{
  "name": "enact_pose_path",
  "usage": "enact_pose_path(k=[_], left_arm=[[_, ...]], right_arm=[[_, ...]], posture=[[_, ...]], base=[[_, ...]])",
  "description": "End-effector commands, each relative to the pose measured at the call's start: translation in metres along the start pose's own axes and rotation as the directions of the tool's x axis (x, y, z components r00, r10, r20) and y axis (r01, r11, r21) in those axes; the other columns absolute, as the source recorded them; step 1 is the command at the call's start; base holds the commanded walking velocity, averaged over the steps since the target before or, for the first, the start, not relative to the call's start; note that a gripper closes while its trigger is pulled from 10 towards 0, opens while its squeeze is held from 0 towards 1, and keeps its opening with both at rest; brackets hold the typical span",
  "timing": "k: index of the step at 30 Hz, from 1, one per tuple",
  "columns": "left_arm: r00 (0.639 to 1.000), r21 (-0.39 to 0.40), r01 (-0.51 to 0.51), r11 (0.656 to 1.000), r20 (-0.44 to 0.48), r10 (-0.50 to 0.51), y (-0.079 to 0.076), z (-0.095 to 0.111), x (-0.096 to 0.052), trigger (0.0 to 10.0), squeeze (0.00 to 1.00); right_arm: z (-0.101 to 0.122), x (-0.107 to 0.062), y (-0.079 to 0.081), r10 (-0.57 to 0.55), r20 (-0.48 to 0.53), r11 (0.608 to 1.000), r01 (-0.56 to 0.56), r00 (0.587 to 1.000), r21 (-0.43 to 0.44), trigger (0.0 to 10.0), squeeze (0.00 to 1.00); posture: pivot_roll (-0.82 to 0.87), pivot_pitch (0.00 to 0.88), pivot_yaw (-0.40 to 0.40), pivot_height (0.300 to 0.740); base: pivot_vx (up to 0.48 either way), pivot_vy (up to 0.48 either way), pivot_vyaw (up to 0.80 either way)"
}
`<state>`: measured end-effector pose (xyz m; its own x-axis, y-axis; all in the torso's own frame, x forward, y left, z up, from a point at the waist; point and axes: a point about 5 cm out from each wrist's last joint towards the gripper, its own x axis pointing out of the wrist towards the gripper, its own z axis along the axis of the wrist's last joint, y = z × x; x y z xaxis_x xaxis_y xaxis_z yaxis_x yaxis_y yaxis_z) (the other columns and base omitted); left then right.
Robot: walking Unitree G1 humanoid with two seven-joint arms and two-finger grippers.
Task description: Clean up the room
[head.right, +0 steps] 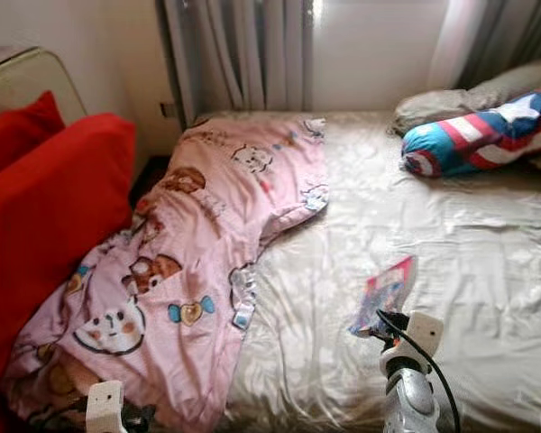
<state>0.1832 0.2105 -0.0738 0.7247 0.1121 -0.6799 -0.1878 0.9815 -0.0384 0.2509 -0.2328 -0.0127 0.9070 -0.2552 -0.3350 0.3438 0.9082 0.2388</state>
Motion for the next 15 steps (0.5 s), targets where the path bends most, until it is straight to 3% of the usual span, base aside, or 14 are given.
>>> enact_pose_path(k=[1, 10, 15], left_arm=[[0.999, 0.025, 0.0, 1.0, -0.05, 0.001, 0.0055, -0.0101, -0.0034, 10.0, 0.0], [0.998, 0.032, -0.006, 0.999, -0.07, 0.008, 0.0119, -0.0122, -0.0047, 10.0, 0.0], [0.997, 0.031, -0.007, 0.999, -0.083, 0.01, 0.0127, -0.0137, -0.005, 10.0, 0.0]], right_arm=[[0.0064, 0.0018, 0.0036, 0.002, 0.046, 1.0, -0.002, 0.999, 0.005, 10.0, 0.0], [0.0028, 0.0012, 0.0074, 0.005, 0.033, 1.0, -0.006, 0.999, 0.006, 10.0, 0.0], [0.0068, 0.003, 0.0088, 0.021, 0.049, 1.0, -0.021, 0.999, 0.002, 10.0, 0.0]], posture=[[-0.13, 0.0, 0.052, 0.739], [-0.13, 0.0, 0.056, 0.739], [-0.12, 0.0, 0.05, 0.739]], base=[[0.0, -0.409, 0.0], [0.0, -0.406, 0.0], [0.0, -0.405, -0.31]])
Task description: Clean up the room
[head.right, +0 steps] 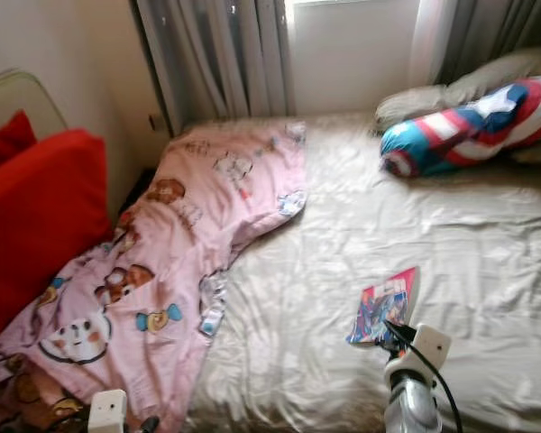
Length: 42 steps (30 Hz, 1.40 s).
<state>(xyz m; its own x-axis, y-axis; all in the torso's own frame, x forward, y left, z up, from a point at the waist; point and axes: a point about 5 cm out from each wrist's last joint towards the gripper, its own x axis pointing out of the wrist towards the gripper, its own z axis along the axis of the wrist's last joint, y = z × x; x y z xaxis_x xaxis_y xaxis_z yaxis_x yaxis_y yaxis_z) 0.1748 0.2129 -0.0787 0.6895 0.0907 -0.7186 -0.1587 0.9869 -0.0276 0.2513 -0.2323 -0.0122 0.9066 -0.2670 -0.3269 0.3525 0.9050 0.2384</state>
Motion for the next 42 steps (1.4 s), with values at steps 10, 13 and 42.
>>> enact_pose_path(k=[10, 13, 42], left_arm=[[0.999, -0.009, -0.023, 1.0, -0.042, 0.023, 0.005, -0.009, -0.003, 10.0, 0.0], [0.999, -0.01, -0.023, 1.0, -0.044, 0.023, 0.004, -0.01, -0.003, 10.0, 0.0], [0.999, -0.024, -0.015, 1.0, -0.037, 0.014, -0.003, -0.005, 0.0, 10.0, 0.0]], right_arm=[[0.006, 0.003, 0.012, 0.044, 0.037, 0.999, -0.044, 0.998, -0.003, 10.0, 0.0], [0.006, 0.003, 0.012, 0.049, 0.038, 0.999, -0.048, 0.998, -0.003, 10.0, 0.0], [0.004, 0.002, 0.011, 0.072, 0.021, 0.997, -0.072, 0.997, -0.034, 10.0, 0.0]], posture=[[-0.12, 0.0, 0.038, 0.739], [-0.12, 0.0, 0.038, 0.739], [-0.12, 0.0, 0.031, 0.739]], base=[[0.0, -0.405, 0.0], [0.0, -0.405, 0.0], [0.0, -0.174, 0.0]])
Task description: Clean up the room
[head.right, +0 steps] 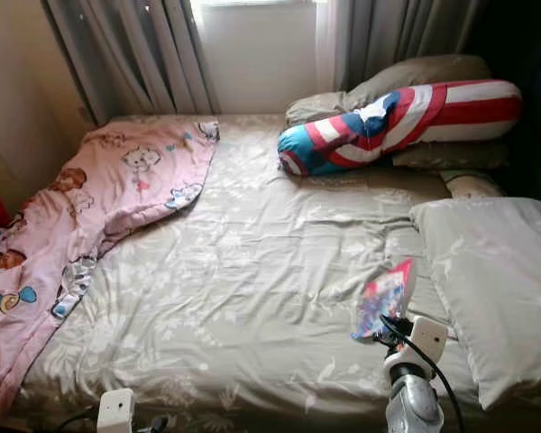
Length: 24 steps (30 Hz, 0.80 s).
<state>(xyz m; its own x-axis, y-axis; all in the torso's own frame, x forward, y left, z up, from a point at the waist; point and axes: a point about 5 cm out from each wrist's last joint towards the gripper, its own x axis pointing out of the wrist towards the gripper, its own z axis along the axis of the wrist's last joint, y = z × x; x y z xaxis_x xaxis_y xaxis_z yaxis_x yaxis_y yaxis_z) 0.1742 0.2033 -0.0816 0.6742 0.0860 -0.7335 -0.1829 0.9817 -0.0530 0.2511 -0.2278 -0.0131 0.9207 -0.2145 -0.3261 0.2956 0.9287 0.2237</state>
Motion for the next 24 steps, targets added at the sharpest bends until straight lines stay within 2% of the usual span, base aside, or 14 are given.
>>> enact_pose_path(k=[1, 8, 19, 22, 24], left_arm=[[1.0, 0.011, -0.015, 1.0, -0.015, 0.015, 0.0065, -0.0016, -0.001, 10.0, 0.0], [1.0, 0.013, -0.014, 1.0, -0.02, 0.014, 0.0071, -0.0042, -0.0019, 10.0, 0.0], [1.0, 0.012, -0.01, 1.0, -0.025, 0.011, 0.0073, -0.0103, -0.0044, 10.0, 0.0], [1.0, 0.01, -0.01, 1.0, -0.025, 0.01, 0.0075, -0.0111, -0.0048, 10.0, 0.0], [1.0, 0.011, -0.01, 1.0, -0.025, 0.01, 0.0077, -0.0113, -0.0049, 10.0, 0.0]], right_arm=[[0.007, 0.0037, 0.0062, 0.017, 0.035, 1.0, -0.017, 0.999, -0.001, 10.0, 0.0], [0.006, 0.0028, 0.0027, -0.006, 0.029, 1.0, 0.006, 1.0, 0.004, 10.0, 0.0], [0.004, 0.0026, 0.0029, -0.004, 0.011, 1.0, 0.004, 1.0, -0.017, 10.0, 0.0], [0.0044, 0.0024, 0.0032, -0.001, 0.014, 0.998, 0.002, 1.0, -0.067, 10.0, 0.0], [0.0047, 0.0024, 0.0036, 0.001, 0.02, 0.998, 0.0, 1.0, -0.059, 10.0, 0.0]], posture=[[-0.12, 0.0, 0.032, 0.739], [-0.13, 0.0, 0.031, 0.739], [-0.13, 0.0, 0.032, 0.739], [-0.13, 0.0, 0.031, 0.739], [-0.13, 0.0, 0.03, 0.739]], base=[[0.0, 0.0, 0.0], [0.0, 0.0, 0.0], [0.281, 0.0, -0.69], [0.314, 0.0, 0.0], [0.315, 0.0, 0.0]])
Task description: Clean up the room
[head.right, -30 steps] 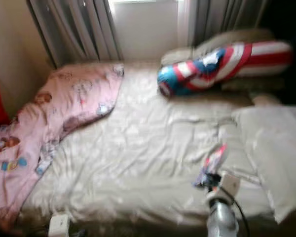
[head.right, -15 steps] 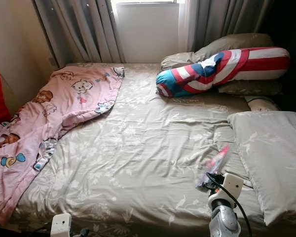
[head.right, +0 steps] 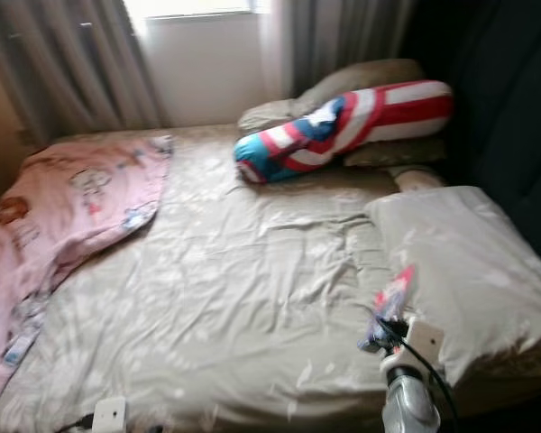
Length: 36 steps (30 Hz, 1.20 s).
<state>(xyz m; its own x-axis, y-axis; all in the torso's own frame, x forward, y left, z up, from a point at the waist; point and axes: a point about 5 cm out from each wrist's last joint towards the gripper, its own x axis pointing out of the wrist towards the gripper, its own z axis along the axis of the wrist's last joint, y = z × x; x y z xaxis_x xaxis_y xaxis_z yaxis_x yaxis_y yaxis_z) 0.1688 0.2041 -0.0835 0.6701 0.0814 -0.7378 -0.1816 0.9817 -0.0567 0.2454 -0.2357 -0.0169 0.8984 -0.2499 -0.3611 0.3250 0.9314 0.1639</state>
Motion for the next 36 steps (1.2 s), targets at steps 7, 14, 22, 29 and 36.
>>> enact_pose_path(k=[7, 14, 22, 29, 36], left_arm=[[1.0, 0.007, -0.019, 1.0, -0.009, 0.019, 0.008, -0.005, -0.003, 10.0, 0.0], [1.0, 0.009, -0.027, 1.0, -0.013, 0.027, 0.012, -0.008, -0.005, 10.0, 0.0], [0.999, -0.004, -0.042, 0.999, 0.011, 0.042, 0.017, -0.008, -0.006, 10.0, 0.0], [0.997, -0.036, -0.044, 0.998, 0.064, 0.047, 0.015, 0.003, -0.004, 10.0, 0.0], [0.978, -0.072, -0.035, 0.997, 0.204, 0.049, 0.016, 0.027, -0.001, 10.0, 0.0]], right_arm=[[0.011, 0.006, 0.016, 0.054, 0.05, 0.998, -0.052, 0.997, -0.025, 10.0, 0.0], [0.01, 0.006, 0.026, 0.142, 0.042, 0.989, -0.14, 0.989, -0.04, 10.0, 0.0], [0.009, 0.003, 0.035, 0.228, 0.05, 0.97, -0.223, 0.972, -0.095, 10.0, 0.0], [0.01, 0.0, 0.043, 0.296, 0.075, 0.953, -0.289, 0.952, -0.095, 10.0, 0.0], [0.01, -0.003, 0.044, 0.321, 0.086, 0.945, -0.314, 0.943, -0.087, 10.0, 0.0]], posture=[[-0.13, 0.0, 0.032, 0.739], [-0.13, 0.0, 0.037, 0.739], [-0.14, 0.0, 0.044, 0.739], [-0.15, 0.0, 0.048, 0.739], [-0.15, 0.0, 0.041, 0.739]], base=[[0.22, 0.0, 0.0], [0.0, 0.0, 0.0], [0.0, 0.0, 0.0], [0.0, 0.0, 0.0], [0.0, 0.0, 0.0]])
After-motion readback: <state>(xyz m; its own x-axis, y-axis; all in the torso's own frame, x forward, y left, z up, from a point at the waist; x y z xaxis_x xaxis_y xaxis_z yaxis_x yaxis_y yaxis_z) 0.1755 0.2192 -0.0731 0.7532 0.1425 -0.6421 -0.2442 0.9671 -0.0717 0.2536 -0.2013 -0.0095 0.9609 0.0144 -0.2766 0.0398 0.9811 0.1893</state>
